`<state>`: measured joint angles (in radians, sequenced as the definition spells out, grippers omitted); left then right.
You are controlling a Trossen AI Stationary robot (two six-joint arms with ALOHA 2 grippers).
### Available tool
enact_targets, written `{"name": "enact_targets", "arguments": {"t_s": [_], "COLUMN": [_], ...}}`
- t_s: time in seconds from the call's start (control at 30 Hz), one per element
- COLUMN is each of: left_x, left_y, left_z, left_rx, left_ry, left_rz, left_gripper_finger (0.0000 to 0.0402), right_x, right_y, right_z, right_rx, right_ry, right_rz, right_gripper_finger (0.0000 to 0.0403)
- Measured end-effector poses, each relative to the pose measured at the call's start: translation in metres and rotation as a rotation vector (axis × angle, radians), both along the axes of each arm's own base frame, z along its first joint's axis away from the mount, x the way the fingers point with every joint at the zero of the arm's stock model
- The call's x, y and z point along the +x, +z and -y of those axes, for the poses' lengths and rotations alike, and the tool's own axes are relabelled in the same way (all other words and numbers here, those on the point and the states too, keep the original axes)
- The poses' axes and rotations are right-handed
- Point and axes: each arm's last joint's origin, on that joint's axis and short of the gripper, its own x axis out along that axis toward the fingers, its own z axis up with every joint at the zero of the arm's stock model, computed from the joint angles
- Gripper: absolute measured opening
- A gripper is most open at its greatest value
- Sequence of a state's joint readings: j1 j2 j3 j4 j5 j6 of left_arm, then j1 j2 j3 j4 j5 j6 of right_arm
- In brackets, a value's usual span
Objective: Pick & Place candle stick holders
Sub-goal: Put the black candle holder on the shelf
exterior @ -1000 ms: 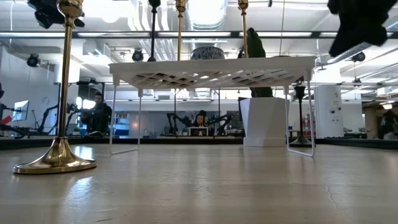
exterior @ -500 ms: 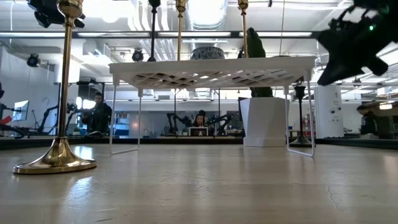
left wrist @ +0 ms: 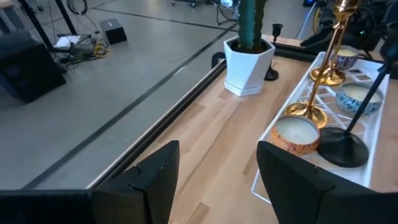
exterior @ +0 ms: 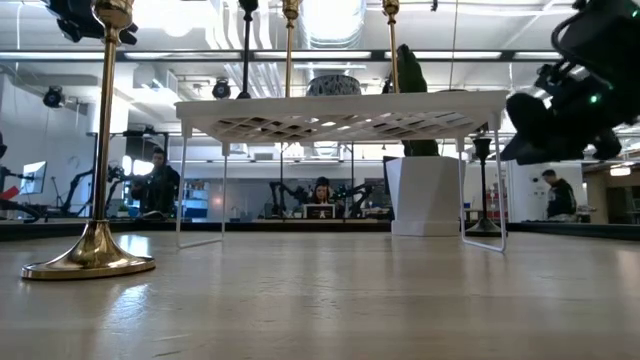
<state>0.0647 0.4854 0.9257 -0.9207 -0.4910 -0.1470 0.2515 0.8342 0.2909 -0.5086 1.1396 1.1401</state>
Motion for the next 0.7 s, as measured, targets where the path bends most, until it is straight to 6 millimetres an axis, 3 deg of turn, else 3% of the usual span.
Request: {"name": "enact_targets", "arguments": {"t_s": [0.23,0.47,0.7], "left_x": [0.001,0.002,0.002], "left_y": [0.001,0.003,0.004], "left_z": [0.000,0.000,0.000], "left_rx": [0.076,0.109,0.110], "left_ry": [-0.031,-0.044,-0.044], "left_rz": [-0.032,-0.030,-0.023], "left_gripper_finger": [0.0220,0.0220,0.0220], "right_x": [0.002,0.005,0.005], "right_y": [-0.020,-0.020,-0.021], "right_z": [0.011,0.026,0.040], "right_rx": [-0.082,-0.170,-0.117], "right_ry": [-0.002,-0.029,-0.015], "right_rz": [-0.026,-0.118,-0.170], "right_gripper_finger": [0.0200,0.0191,0.0187]}}
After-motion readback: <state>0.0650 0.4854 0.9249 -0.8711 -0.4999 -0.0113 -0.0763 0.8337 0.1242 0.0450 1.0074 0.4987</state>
